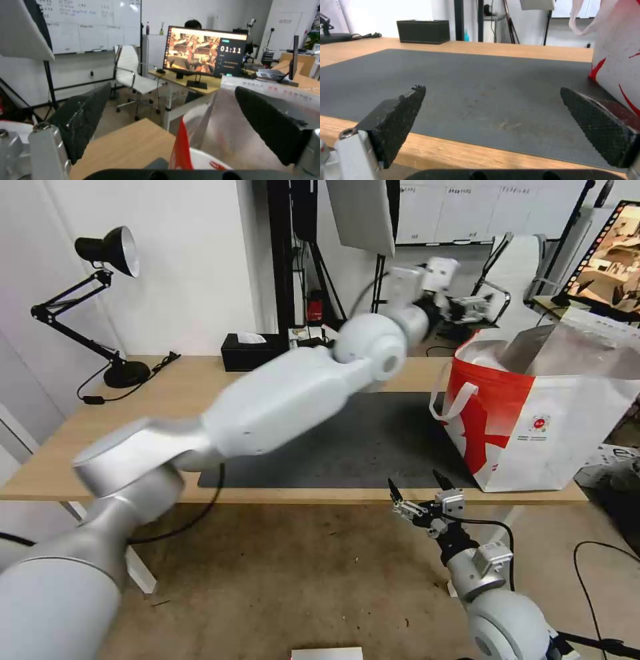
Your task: Pick up the trash from the table and place it into the takeout bag.
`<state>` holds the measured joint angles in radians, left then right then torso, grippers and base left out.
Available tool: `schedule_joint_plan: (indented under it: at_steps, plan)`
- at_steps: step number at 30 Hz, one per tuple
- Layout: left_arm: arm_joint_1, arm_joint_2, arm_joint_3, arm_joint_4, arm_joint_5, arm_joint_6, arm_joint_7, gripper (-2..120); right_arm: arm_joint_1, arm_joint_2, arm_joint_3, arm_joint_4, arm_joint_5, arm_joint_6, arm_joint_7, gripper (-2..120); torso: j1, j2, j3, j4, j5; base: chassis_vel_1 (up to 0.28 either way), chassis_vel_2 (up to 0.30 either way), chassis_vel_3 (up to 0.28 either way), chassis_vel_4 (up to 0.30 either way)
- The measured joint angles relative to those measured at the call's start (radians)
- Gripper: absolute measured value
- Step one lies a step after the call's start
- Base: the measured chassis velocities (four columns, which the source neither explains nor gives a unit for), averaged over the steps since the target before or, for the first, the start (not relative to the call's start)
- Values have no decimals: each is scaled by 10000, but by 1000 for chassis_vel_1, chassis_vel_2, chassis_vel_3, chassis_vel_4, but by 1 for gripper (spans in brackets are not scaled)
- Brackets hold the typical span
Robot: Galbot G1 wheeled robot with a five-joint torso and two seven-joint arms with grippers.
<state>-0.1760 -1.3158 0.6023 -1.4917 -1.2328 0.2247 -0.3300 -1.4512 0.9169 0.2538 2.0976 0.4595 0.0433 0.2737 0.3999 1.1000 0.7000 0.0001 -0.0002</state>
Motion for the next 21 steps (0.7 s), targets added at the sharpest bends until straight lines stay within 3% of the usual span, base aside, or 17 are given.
schedule_joint_plan:
  at_steps: [7, 9, 10, 13, 14, 16, 17, 19, 20, 21]
  plan:
    - [1354, 1141, -376, -1548, 102, 20, -167, 100, 0, 0, -1, 1, 0, 0, -2, 100, 1, 0, 0, -2, -1, 0, 0, 0, 0]
    - [2296, 1778, -761, -2395, 336, 44, -265, 100, 0, 0, -1, 0, 0, 0, -1, 100, 1, 0, 0, -3, -2, 0, 0, 0, 0]
    - [2296, 1778, -761, -2395, 336, 44, -265, 100, 0, 0, -1, 0, 0, 0, -1, 100, 1, 0, 0, -3, -2, 0, 0, 0, 0]
    - [3433, 2795, -1398, -3317, 730, 47, -277, 100, 0, 0, 0, 0, 0, 0, 0, 100, 1, 0, 0, -3, -3, 0, 0, 0, 0]
    - [3433, 2795, -1398, -3317, 730, 47, -277, 100, 0, 0, 0, 0, 0, 0, 0, 100, 1, 0, 0, -3, -3, 0, 0, 0, 0]
    - [4598, 3713, -2363, -4101, 1157, 35, -334, 100, 0, 0, -1, 0, 0, 0, 0, 100, 0, 0, -1, 2, -2, 0, 0, 0, 0]
    - [4598, 3713, -2363, -4101, 1157, 35, -334, 100, 0, 0, -1, 0, 0, 0, 0, 100, 0, 0, -1, 2, -2, 0, 0, 0, 0]
    - [5979, 4359, -3352, -4646, 1610, -167, -377, 100, 0, 0, 0, 0, 0, 0, 0, 100, 0, 1, -1, 0, -4, 0, 0, 0, 0]
    - [5979, 4359, -3352, -4646, 1610, -167, -377, 100, 0, 0, 0, 0, 0, 0, 0, 100, 0, 1, -1, 0, -4, 0, 0, 0, 0]
    - [6834, 4736, -3846, -4907, 1964, -316, -368, 100, 0, -1, 0, 1, 0, 0, 0, 100, 0, 0, -1, -1, -3, 0, 0, 0, 0]
